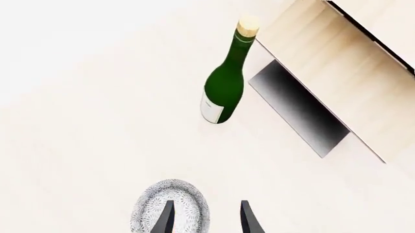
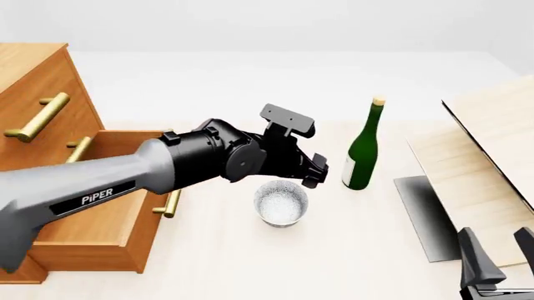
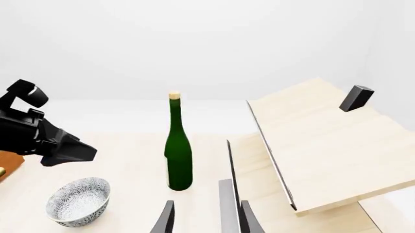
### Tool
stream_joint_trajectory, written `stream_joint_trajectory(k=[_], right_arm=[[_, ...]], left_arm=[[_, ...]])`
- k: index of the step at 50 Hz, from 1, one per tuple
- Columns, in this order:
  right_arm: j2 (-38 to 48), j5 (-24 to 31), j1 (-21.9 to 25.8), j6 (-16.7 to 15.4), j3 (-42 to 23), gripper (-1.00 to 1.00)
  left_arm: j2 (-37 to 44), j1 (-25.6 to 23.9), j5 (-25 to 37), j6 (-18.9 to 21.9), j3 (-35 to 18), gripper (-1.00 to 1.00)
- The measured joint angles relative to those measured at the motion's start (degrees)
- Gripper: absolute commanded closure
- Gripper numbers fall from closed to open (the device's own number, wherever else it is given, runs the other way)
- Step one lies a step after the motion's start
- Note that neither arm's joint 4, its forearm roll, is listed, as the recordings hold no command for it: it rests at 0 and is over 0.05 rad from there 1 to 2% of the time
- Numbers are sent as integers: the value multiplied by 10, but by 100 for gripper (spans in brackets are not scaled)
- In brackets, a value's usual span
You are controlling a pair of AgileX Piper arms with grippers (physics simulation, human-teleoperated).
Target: Put the bowl in the bottom drawer of the cabinet.
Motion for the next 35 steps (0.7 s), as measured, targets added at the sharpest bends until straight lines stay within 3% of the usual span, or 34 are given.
stream_joint_trajectory(k=[35], right_arm=[[0, 0, 0, 0, 0, -100]], left_arm=[[44, -6, -16, -46, 18, -100]])
